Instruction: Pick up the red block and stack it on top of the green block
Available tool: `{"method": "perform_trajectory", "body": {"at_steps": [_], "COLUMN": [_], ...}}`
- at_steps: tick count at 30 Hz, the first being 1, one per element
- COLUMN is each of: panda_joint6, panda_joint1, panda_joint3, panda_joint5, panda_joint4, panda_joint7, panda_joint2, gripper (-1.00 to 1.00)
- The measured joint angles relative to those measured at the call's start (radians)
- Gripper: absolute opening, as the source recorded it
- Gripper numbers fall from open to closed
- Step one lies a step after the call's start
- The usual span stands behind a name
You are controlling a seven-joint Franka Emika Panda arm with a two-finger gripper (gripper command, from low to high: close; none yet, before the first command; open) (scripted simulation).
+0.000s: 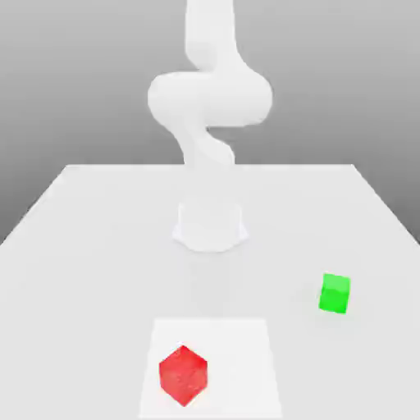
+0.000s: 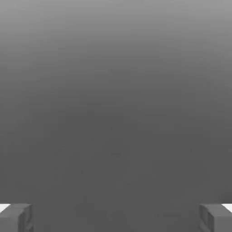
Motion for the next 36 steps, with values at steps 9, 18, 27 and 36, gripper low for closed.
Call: {"method": "perform_trajectory", "body": {"at_steps": [9,18,27,36], "panda_joint6": [0.139,0.275,0.460,0.539], "panda_joint1": [0.139,0.184,0.135,0.084], "panda_joint3": [-0.158,-0.220,-0.184,-0.122], "panda_joint5": [0.081,0.150,0.156,0.215], "panda_joint4": [-0.090,-0.178,-0.223,-0.207], "panda_joint7": [-0.380,-0.745,-0.965,-1.011], "panda_joint2": [0.334,0.661,0.966,1.067], "gripper": [0.00,0.00,0.00,-1.00]}}
